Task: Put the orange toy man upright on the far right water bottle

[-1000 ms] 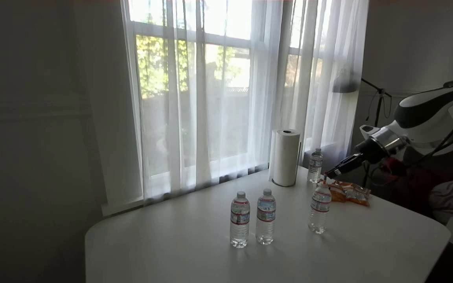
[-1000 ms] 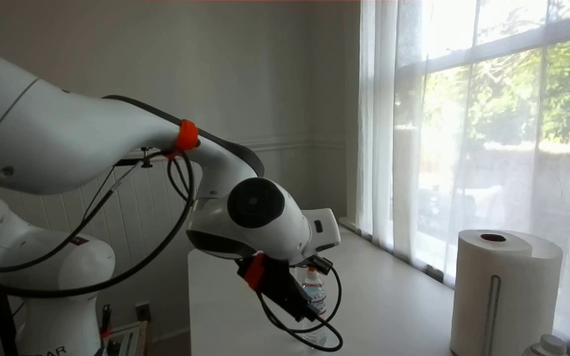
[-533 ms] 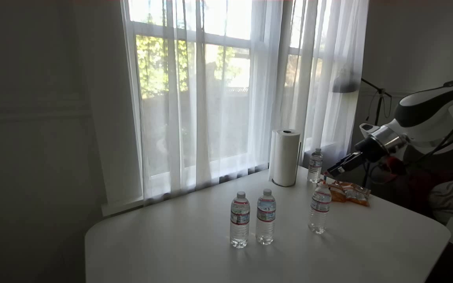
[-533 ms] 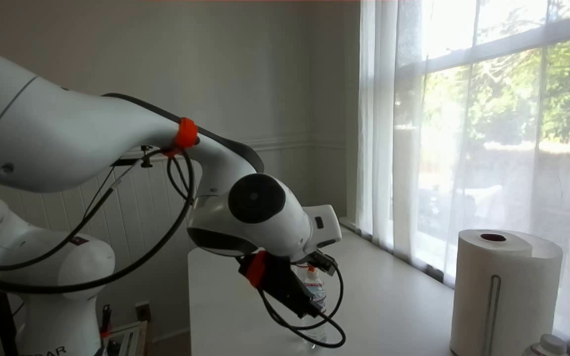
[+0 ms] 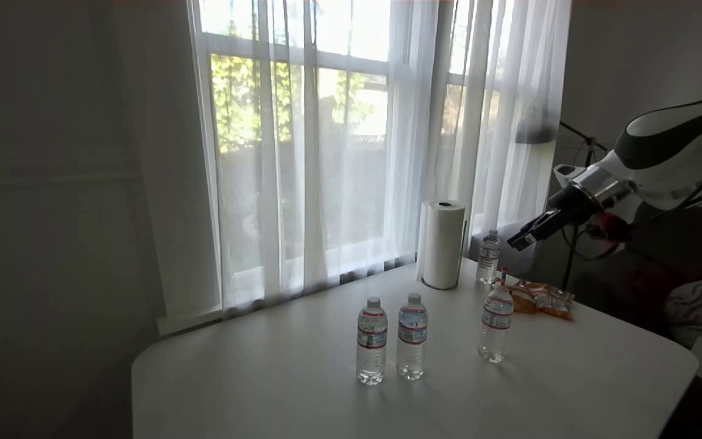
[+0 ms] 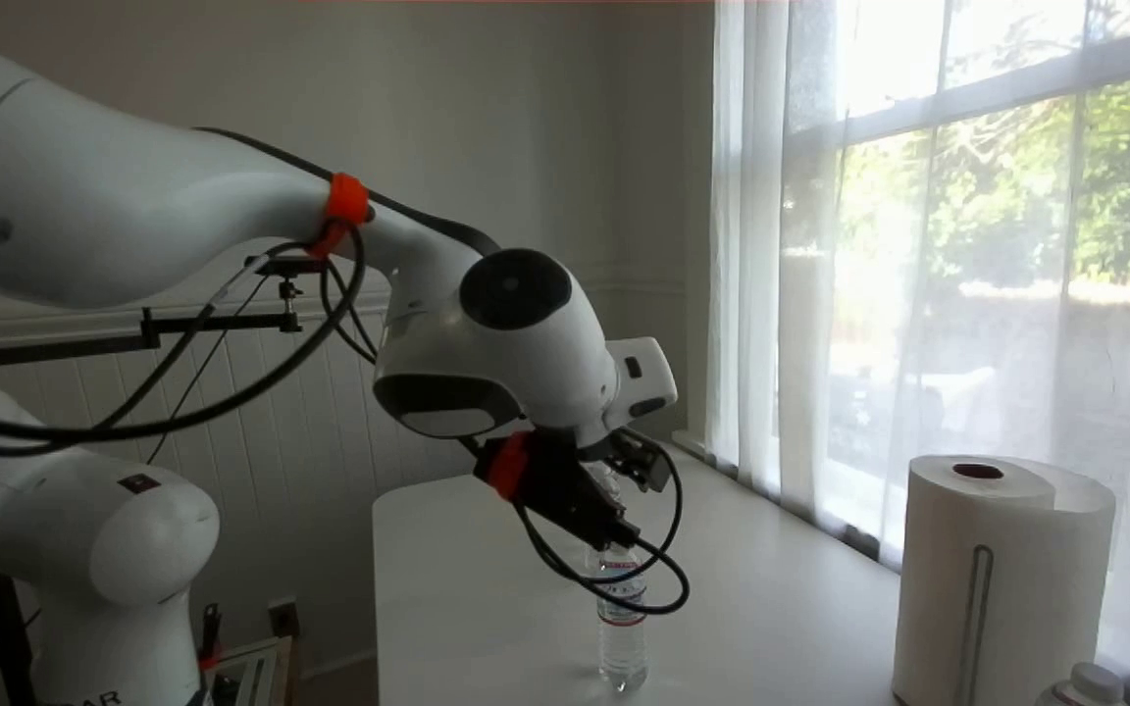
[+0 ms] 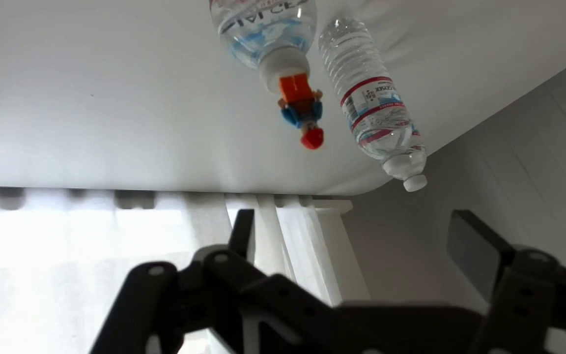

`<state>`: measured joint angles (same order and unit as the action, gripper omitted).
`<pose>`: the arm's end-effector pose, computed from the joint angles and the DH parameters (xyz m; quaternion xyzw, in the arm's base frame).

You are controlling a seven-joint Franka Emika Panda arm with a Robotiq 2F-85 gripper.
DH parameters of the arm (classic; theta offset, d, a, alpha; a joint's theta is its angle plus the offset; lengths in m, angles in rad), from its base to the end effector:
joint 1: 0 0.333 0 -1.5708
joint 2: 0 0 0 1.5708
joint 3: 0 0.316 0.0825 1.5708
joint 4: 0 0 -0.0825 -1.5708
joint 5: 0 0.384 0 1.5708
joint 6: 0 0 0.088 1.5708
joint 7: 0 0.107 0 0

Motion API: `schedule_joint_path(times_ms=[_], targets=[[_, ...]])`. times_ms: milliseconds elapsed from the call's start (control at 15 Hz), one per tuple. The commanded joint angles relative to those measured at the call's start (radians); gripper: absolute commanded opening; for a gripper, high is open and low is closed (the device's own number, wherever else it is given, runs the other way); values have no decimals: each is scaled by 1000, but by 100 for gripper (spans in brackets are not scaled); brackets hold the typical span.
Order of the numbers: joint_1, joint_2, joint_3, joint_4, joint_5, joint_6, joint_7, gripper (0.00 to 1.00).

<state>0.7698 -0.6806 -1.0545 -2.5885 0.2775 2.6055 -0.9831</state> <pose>0.4230 -0.1312 0.4107 -0.8913 -0.2158 -0.3320 0.2207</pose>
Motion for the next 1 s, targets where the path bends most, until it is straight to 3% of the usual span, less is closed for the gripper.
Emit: schedule_joint_path(times_ms=[0, 600, 933], targets=[[-135, 110, 152, 66, -19, -110, 130, 100], [-573, 295, 574, 220, -43, -397, 355, 100], [-717, 328, 726, 273, -82, -501, 413, 100]])
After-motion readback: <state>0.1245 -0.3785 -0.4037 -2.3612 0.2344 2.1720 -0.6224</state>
